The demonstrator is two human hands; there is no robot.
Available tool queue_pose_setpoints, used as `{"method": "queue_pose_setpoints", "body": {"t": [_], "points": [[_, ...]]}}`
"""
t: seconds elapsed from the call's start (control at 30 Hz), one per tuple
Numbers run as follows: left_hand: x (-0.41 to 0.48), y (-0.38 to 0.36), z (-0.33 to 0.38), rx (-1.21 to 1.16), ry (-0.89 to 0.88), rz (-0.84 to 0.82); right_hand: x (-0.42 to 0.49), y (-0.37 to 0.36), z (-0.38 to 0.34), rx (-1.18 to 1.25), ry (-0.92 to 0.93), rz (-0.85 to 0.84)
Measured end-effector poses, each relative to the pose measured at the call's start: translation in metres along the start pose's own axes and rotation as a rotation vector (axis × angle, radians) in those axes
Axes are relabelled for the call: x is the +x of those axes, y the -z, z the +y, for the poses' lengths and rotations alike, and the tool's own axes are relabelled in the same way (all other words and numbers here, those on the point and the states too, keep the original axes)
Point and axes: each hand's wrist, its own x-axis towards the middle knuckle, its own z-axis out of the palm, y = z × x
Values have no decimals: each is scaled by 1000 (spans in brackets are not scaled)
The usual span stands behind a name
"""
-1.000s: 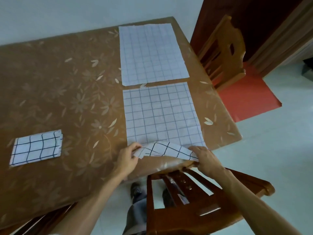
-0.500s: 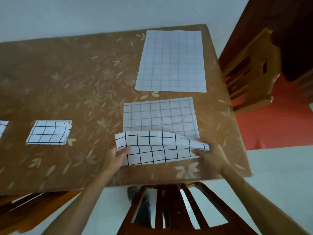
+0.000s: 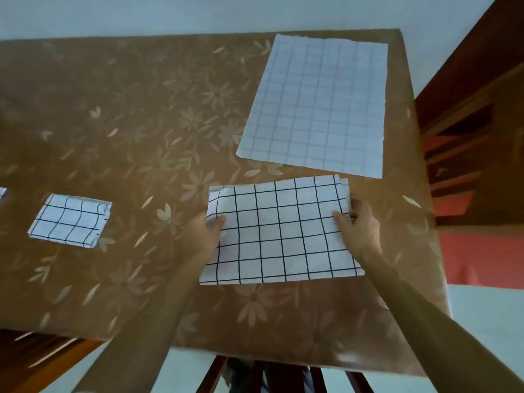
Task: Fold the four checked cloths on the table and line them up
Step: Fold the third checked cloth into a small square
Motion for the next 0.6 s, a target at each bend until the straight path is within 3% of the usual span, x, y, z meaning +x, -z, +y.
{"method": "queue_pose_setpoints", "body": {"t": [0.17, 0.4, 0.5, 0.6], "points": [[0, -7, 17, 199, -100, 190, 8, -6, -3, -12, 28, 92], [-20, -11, 13, 371, -175, 281, 0, -19, 17, -120, 148, 187], [-27, -12, 11, 528, -384, 359, -6, -23, 17, -263, 304, 332], [-35, -27, 12, 496, -706, 262, -15, -29, 11, -354, 454, 373]]}}
